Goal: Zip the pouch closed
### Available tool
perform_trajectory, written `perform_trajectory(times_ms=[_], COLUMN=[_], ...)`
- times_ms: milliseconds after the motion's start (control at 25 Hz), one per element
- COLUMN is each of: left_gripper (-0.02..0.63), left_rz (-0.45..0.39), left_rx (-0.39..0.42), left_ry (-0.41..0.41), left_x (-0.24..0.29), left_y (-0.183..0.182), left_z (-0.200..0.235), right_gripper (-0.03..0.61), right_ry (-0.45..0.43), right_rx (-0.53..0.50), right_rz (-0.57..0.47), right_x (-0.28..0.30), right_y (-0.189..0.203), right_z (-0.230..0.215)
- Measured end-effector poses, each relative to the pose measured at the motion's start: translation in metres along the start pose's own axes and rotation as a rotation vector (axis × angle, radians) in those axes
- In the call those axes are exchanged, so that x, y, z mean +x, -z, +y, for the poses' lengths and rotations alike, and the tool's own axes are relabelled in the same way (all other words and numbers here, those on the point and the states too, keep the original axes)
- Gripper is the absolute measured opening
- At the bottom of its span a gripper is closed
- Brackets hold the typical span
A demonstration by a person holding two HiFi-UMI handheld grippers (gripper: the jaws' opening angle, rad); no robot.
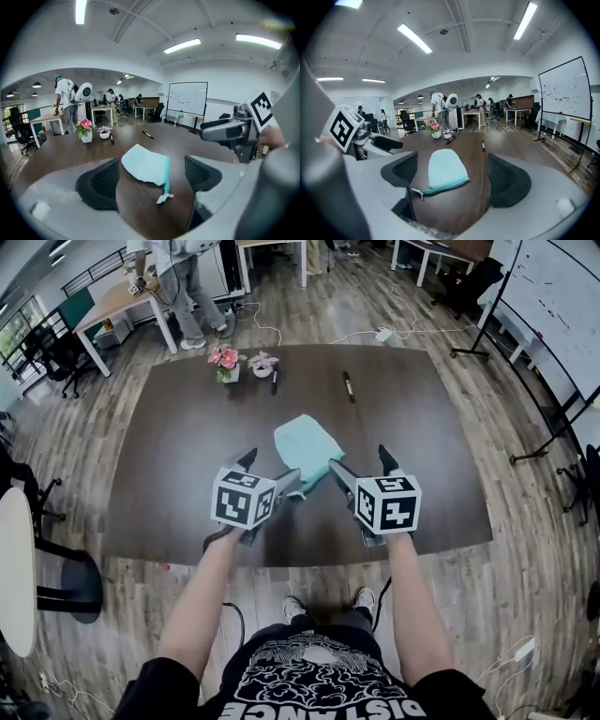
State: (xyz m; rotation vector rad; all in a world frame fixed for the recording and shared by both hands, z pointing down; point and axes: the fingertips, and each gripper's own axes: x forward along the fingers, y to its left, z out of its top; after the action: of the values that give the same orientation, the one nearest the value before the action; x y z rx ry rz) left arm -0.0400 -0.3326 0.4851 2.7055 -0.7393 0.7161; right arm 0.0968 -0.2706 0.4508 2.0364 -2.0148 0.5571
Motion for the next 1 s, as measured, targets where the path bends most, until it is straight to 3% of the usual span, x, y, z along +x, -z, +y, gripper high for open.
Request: perform_trajectory(times_ms=[720, 1000], left_gripper=[0.440, 0.369], left_rz=[0.287, 0.358], left_rx=[0.296, 0.383], left_ry=[0.196, 0.287], left_x=[0.051, 0.059], left_y=[0.078, 0.094], left_z=[-0.018, -0.024], right_gripper=[0.408, 0.403], right_ry=[0.006, 0.023], right_rx=[0.044, 0.047], right_rz=[0.065, 0.084], right_x=[0.014, 0.010], right_y=[0.053, 0.063], right_z=[0.016, 0.013])
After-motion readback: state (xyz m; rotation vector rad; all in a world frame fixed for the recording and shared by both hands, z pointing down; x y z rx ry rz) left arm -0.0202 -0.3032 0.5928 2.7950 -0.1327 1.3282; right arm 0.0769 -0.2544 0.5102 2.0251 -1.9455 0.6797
